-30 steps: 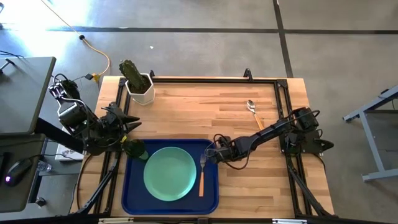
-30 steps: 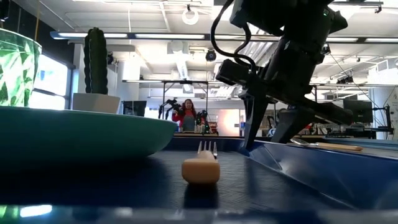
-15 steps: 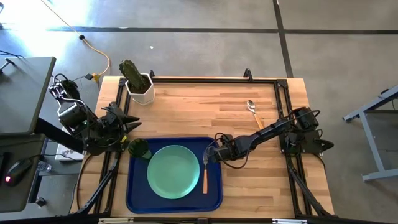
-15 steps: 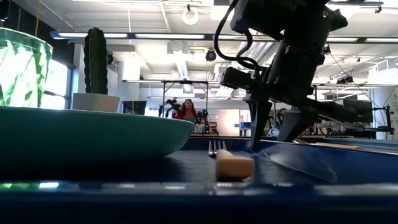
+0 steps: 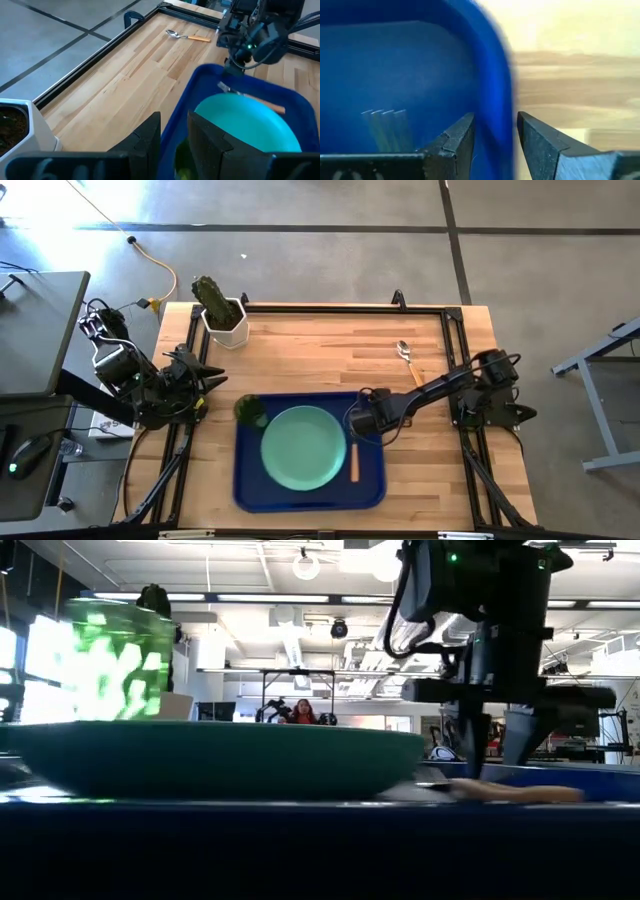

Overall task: Pick and place plate/cup/fork/spoon on tray
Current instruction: Move the blue tray to the center of the table

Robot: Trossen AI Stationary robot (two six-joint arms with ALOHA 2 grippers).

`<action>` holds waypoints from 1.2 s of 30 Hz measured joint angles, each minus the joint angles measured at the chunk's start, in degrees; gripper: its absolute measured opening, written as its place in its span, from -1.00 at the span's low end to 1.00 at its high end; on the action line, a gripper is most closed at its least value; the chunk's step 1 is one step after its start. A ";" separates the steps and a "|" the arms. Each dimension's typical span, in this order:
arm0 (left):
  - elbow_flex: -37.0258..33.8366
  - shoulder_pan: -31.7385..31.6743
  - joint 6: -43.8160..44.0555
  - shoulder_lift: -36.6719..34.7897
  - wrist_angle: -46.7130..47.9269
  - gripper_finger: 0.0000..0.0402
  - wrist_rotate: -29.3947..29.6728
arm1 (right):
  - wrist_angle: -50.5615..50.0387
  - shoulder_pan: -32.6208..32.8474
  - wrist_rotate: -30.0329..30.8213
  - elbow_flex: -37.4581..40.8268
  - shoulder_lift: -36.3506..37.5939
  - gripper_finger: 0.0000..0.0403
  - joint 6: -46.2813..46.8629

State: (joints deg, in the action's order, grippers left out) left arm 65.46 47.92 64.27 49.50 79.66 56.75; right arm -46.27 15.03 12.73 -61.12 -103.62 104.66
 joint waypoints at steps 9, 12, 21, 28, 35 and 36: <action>-0.01 -0.01 -0.01 0.00 0.15 -0.57 0.00 | -3.69 -1.91 -4.36 0.28 0.44 -0.31 -4.00; 0.01 -0.02 0.00 0.00 0.17 -0.57 0.00 | -4.92 -2.42 -4.32 0.28 0.46 -0.31 -4.08; -0.01 -0.02 0.02 0.00 0.15 -0.57 0.02 | -8.73 -3.11 -4.17 0.17 0.55 -0.31 -4.23; 0.01 0.01 0.09 0.00 0.15 -0.57 1.35 | -13.11 -3.21 -4.33 0.17 0.56 -0.31 -4.22; -0.01 -0.02 0.11 -0.02 0.15 -0.57 2.33 | -16.29 -4.57 -4.22 0.17 0.57 -0.31 -4.62; -0.01 0.00 0.12 -0.02 0.15 -0.57 2.34 | -16.45 -4.81 -4.18 0.17 0.57 -0.31 -5.16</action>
State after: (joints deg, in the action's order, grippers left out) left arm 65.45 47.91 64.39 49.47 79.81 59.09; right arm -62.73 10.23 8.55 -60.95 -103.04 99.50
